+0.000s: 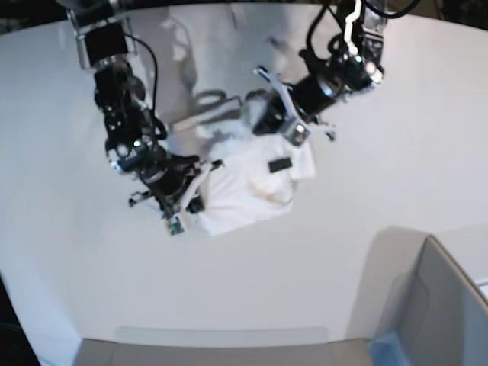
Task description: Layout the t-shirt on the table in an organized manner, then fold the t-shirt properly
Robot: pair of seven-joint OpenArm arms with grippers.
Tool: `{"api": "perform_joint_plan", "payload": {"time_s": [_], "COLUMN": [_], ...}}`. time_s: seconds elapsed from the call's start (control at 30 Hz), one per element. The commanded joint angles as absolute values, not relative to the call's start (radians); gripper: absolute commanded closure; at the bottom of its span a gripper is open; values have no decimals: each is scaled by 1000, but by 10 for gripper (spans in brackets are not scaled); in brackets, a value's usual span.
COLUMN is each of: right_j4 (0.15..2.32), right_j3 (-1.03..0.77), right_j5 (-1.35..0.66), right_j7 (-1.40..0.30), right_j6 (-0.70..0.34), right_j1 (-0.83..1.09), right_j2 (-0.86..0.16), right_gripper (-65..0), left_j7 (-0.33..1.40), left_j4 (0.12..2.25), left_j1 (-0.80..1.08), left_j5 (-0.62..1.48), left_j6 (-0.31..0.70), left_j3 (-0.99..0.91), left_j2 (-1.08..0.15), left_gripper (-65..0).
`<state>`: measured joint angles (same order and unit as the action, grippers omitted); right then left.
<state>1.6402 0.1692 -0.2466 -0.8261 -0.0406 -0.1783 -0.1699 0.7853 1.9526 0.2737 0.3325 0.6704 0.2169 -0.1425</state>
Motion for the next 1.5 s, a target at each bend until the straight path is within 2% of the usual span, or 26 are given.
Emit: {"api": "perform_joint_plan", "payload": {"time_s": [0.0, 0.23, 0.43, 0.57, 0.67, 0.83, 0.97, 1.1, 1.17, 1.3, 1.37, 1.47], "right_j4": [1647, 1557, 1477, 1481, 1546, 1710, 1836, 1857, 1854, 1853, 1851, 1850], "right_j3": [163, 174, 174, 200, 236, 232, 151, 58, 1, -102, -145, -186], "right_j5": [-254, -259, -257, -259, -255, -254, -257, -260, -260, -260, -260, -260], "right_j7": [-799, -799, -743, -740, -739, -737, -739, -739, -739, -737, -737, -737], "right_j6": [-42, -42, -42, -42, -44, -42, -42, -42, -42, -42, -42, -42], "right_j1": [-211, -191, -165, -153, -127, -85, -35, 16, 47, 113, 140, 170], "right_j2": [-171, -166, -171, -168, -176, -183, -191, -191, -191, -193, -194, -196], "right_gripper": [0, 0, -4, -174, -242, -242, -242, -242, -242, -242, -242, -242], "left_j7": [757, 757, 757, 757, 757, 757, 748, 757, 757, 746, 754, 756], "left_j4": [1972, 1969, 1969, 1969, 1963, 1963, 1965, 1963, 1963, 1969, 1966, 1965], "left_j1": [275, 277, 275, 251, 243, 237, 223, 171, 163, 166, 160, 160], "left_j5": [351, 351, 351, 351, 351, 351, 351, 352, 355, 360, 360, 360], "left_j6": [670, 665, 564, 564, 562, 562, 561, 552, 472, 291, 249, 243], "left_j3": [242, 298, 300, 300, 300, 300, 297, 294, 254, 202, 200, 208], "left_j2": [-165, -197, -197, -197, -197, -197, -191, -191, -189, -188, -188, -188], "left_gripper": [0, 0, 0, 0, 0, 0, 0, 0, -76, -172, -200, -233]}}
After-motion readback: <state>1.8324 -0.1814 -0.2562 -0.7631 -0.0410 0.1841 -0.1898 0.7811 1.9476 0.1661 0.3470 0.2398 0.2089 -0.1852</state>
